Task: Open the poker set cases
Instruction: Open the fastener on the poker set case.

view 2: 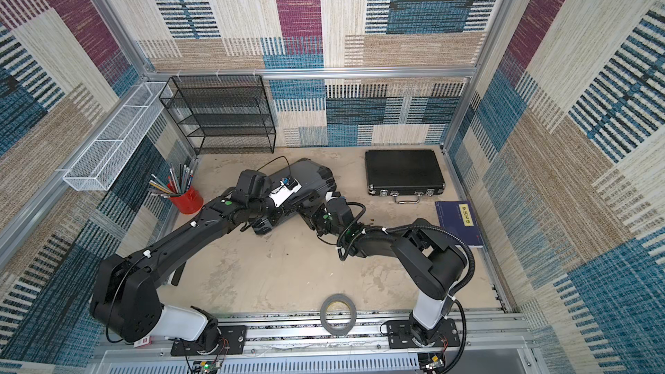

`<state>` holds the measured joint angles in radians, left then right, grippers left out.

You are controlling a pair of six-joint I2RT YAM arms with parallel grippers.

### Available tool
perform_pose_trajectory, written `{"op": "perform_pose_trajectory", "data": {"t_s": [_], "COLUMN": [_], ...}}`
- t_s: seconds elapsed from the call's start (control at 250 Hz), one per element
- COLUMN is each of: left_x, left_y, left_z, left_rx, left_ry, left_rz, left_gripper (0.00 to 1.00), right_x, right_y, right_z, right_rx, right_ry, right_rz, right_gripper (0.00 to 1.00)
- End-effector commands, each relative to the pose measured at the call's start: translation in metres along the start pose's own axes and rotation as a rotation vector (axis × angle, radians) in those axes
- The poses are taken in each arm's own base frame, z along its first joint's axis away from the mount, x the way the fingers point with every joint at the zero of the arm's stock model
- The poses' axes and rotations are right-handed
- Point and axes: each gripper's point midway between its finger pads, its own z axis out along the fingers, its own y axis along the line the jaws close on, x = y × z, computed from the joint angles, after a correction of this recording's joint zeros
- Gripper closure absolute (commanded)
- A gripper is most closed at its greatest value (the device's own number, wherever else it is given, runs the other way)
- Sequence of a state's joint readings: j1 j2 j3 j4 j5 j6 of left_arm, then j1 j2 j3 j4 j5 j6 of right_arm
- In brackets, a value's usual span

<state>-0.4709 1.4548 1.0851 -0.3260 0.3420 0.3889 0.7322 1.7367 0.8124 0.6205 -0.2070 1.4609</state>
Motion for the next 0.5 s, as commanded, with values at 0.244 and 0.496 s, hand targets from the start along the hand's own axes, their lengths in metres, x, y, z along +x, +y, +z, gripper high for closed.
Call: {"op": "perform_pose_trajectory", "data": {"t_s": [0.244, 0.496], "left_x": [-0.004, 0.009], "left_y": [-0.014, -0.012], "left_z": [0.007, 0.015], "left_rx": [0.059, 0.063], "left_ry": [-0.064, -0.011], "left_rz": [0.112, 0.119], "left_gripper": [1.00, 1.00], "right_x": [-0.005, 0.005], "right_y": [-0.046, -0.074], "right_z": [-0.013, -0.018], "right_rx": [0.084, 0.113], "right_ry": [-0.033, 0.017], "right_rz": [0.007, 0.028], "right_gripper": [0.79, 0.75]}}
